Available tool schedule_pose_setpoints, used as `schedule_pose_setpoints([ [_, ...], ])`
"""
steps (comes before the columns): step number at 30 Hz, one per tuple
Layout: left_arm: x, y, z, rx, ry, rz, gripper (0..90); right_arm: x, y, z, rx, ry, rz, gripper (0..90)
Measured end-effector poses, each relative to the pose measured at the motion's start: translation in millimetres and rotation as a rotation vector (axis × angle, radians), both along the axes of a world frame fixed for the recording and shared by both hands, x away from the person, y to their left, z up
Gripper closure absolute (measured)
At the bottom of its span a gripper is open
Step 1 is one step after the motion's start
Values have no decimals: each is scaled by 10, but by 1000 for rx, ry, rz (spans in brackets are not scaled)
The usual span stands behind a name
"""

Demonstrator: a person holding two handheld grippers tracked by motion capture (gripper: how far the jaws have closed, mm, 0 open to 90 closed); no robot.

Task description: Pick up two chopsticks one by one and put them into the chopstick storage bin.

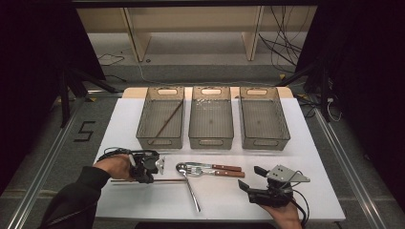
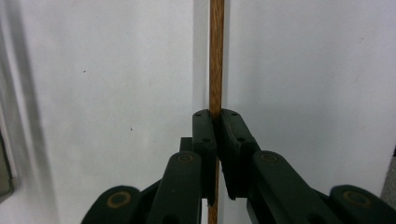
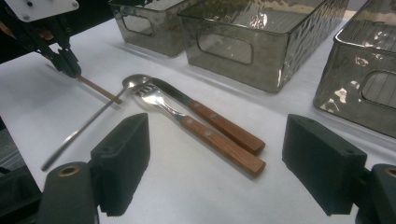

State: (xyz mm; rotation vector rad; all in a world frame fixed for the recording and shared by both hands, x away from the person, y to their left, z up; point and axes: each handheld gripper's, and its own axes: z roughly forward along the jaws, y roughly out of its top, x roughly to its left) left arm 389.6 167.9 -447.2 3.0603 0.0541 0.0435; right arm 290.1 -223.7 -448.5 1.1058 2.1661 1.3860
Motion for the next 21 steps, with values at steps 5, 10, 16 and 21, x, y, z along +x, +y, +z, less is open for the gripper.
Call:
schedule_pose_setpoints([
  [5,5,18,44,11,5,2,848,-2,-21,8,8,1,-7,241],
  [10,10,-9,9,36,10,6,848,-1,-15,6,8,2,-4,241],
  [16,12,6,-21,63,29,3,848,0,-5,-3,8,4,-3,241],
  [21,18,60,-2,66,29,16,848,6,-16,-6,10,8,-6,241],
])
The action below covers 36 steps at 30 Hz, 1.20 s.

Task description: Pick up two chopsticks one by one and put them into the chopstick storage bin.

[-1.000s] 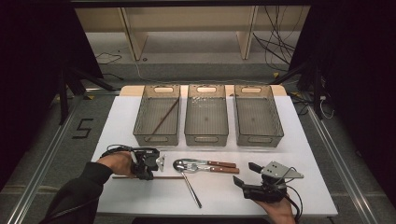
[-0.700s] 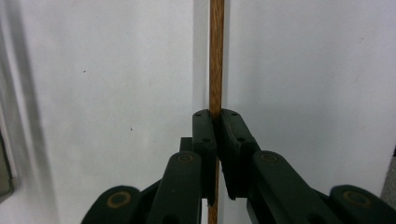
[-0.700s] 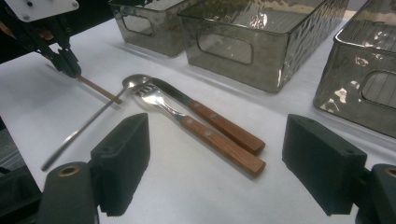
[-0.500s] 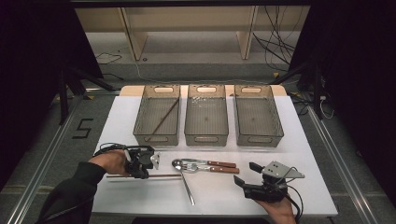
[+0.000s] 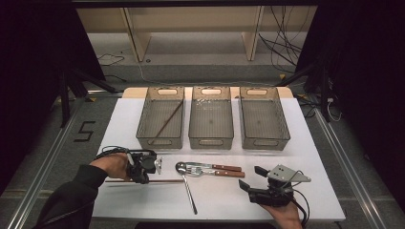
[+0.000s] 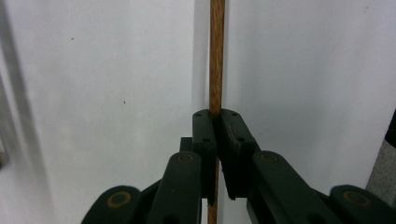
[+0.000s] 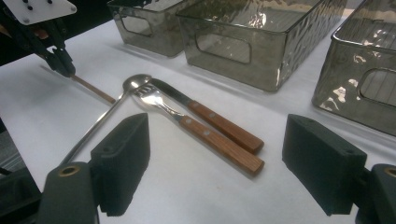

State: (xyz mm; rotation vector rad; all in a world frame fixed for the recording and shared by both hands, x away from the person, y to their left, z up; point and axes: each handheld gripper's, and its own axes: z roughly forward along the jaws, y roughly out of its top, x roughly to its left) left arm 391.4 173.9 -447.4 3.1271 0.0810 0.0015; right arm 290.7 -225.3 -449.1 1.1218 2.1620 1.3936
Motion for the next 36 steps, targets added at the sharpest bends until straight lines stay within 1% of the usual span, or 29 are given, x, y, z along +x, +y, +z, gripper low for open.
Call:
schedule_pose_setpoints([
  [1,2,7,10,8,-2,-4,848,0,-3,1,-2,-3,0,240],
  [2,-5,15,11,-4,-3,3,848,0,-4,3,-1,-5,-1,241],
  [4,-11,30,29,-5,-9,3,848,-6,-3,7,-1,-5,0,241],
  [6,-7,54,58,-18,-8,12,848,-6,1,7,-2,-6,0,240],
  [10,9,112,139,-43,-30,37,848,-1,0,7,-1,-5,0,241],
  [11,19,128,172,-58,-28,56,848,-3,1,7,-3,-7,0,241],
  [12,26,148,207,-79,-36,79,848,-4,1,8,-3,-7,1,241],
  [16,42,182,362,-132,-75,111,848,-8,4,9,-3,-8,2,241],
  [19,46,170,473,-175,-98,125,848,-4,2,6,-4,-7,1,241],
  [20,51,161,507,-182,-107,123,848,-2,1,5,-3,-7,1,240],
  [22,69,136,574,-202,-133,130,848,-6,4,6,-4,-6,2,240],
  [23,85,125,605,-222,-145,137,848,-8,4,8,-2,-7,3,241],
  [24,106,114,637,-232,-158,141,848,-9,4,8,-1,-8,3,241],
  [26,150,93,692,-259,-186,175,848,-9,2,7,-3,-6,1,241],
  [28,205,76,739,-278,-201,193,848,-11,1,10,-1,-4,0,240],
  [31,304,58,797,-307,-232,260,848,-11,0,10,-1,-4,0,240],
  [32,345,59,823,-307,-240,283,847,-11,-1,10,-1,-5,0,240],
  [33,381,59,847,-316,-252,316,847,-11,-1,10,-1,-5,-1,241],
  [36,468,57,933,-331,-278,387,848,-14,-4,12,-3,-8,1,241],
])
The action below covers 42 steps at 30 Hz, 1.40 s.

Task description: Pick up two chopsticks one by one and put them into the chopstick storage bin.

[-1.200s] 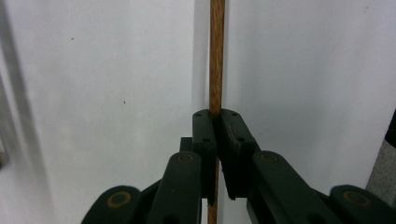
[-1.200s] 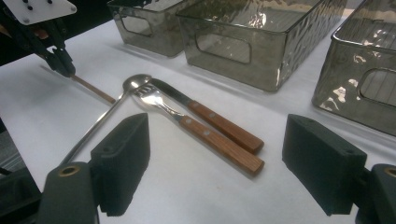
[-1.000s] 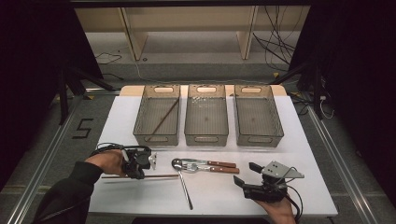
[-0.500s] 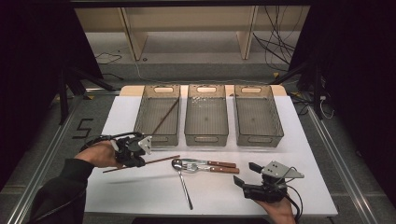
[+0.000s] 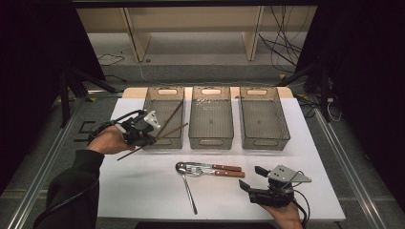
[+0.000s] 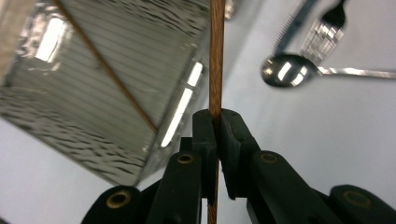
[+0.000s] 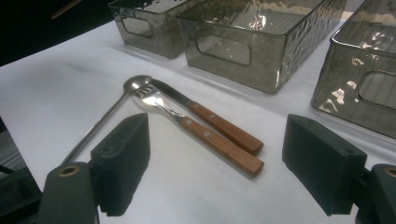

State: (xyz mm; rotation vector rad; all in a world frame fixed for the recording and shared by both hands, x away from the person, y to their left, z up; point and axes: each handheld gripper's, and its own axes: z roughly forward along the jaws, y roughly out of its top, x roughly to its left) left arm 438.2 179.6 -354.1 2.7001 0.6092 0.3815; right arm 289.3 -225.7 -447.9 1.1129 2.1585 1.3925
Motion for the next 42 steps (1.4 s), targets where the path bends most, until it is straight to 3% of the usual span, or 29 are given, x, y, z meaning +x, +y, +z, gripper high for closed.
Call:
schedule_pose_setpoints([
  [10,275,-76,225,-79,-70,136,847,0,-3,5,3,-4,-1,240],
  [14,367,-102,286,-126,-75,151,848,2,-14,7,6,-7,-1,240],
  [18,455,-140,320,-137,-85,167,848,-1,-15,11,9,-6,1,240],
  [25,583,-225,399,-163,-138,209,847,-1,-13,13,11,-6,2,239],
  [29,683,-233,407,-217,-147,248,847,0,-16,11,11,-6,4,239],
  [35,768,-241,391,-234,-183,280,847,1,-22,8,12,-3,6,240],
  [42,833,-200,296,-269,-188,330,847,-6,-18,15,12,-7,4,240],
])
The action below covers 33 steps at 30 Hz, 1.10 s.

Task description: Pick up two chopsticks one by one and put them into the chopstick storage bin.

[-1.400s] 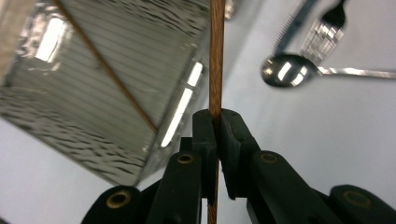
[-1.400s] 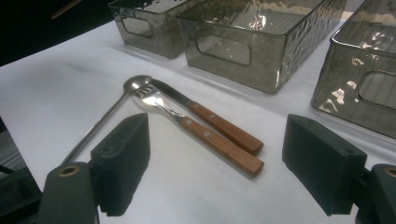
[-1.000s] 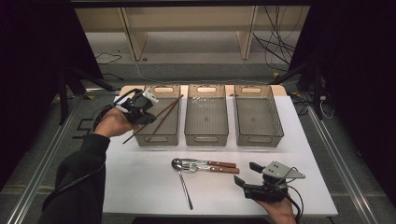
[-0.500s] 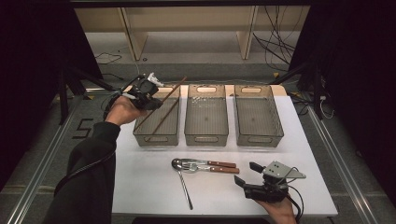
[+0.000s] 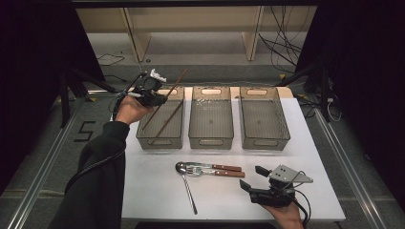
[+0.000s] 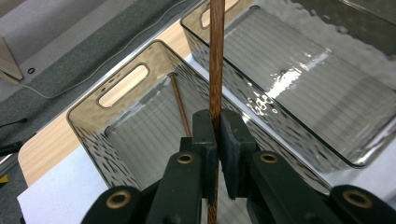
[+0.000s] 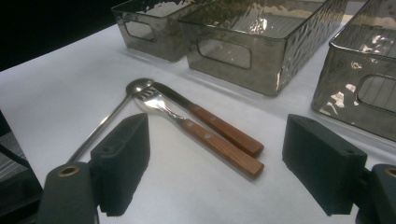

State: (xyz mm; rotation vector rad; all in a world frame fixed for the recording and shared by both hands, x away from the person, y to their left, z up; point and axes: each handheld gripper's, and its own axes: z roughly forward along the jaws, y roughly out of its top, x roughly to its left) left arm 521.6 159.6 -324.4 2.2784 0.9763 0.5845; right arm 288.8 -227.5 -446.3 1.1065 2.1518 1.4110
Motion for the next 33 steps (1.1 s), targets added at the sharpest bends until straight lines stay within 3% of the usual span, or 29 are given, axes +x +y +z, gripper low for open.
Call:
schedule_pose_setpoints([
  [7,29,114,-106,-40,4,38,847,-2,0,1,0,-3,0,240],
  [33,96,282,-484,-65,70,133,846,-5,5,2,-4,-2,4,240],
])
